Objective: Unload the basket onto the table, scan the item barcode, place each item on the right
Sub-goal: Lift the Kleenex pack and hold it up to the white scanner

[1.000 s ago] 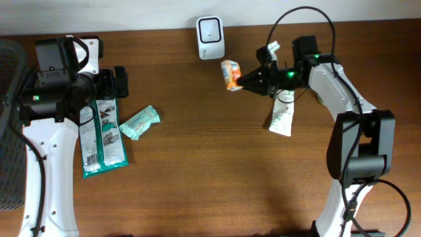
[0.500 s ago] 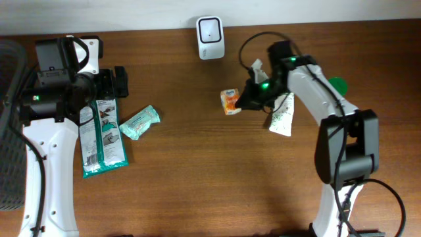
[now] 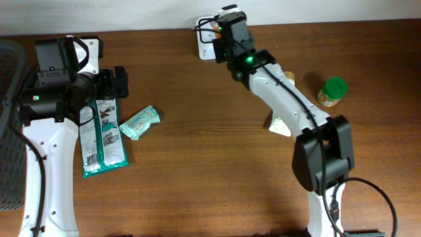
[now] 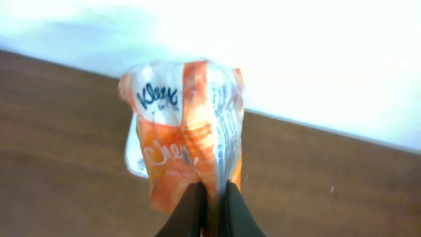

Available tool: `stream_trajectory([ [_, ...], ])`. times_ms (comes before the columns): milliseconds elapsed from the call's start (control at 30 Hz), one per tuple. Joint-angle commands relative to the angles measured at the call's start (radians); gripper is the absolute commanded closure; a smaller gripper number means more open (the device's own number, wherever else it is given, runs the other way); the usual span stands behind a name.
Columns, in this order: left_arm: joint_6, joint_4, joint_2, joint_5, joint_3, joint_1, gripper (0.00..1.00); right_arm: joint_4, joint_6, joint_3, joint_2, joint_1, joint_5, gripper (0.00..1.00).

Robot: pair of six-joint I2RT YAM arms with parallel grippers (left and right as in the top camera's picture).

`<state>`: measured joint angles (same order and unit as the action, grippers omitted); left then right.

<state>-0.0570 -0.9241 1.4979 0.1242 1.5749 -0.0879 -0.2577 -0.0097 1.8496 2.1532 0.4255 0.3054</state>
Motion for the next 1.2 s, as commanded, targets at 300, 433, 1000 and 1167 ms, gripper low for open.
stream_trajectory([
  [300, -0.009, 0.002, 0.002, 0.011, 0.013, 0.0, 0.01, 0.319, -0.596, 0.006, 0.244, -0.007, 0.108, 0.96],
  [433, -0.009, 0.002, 0.002, 0.011, 0.013, 0.0, 0.01, 0.348, -0.596, 0.006, 0.243, -0.007, 0.121, 0.96],
  [1000, -0.009, 0.002, 0.002, 0.011, 0.013, 0.0, 0.01, -0.014, -0.118, 0.006, -0.073, -0.017, -0.081, 0.96],
  [1167, -0.009, 0.002, 0.002, 0.011, 0.013, 0.0, 0.01, -0.373, 0.097, 0.006, -0.182, -0.054, -0.17, 0.96],
])
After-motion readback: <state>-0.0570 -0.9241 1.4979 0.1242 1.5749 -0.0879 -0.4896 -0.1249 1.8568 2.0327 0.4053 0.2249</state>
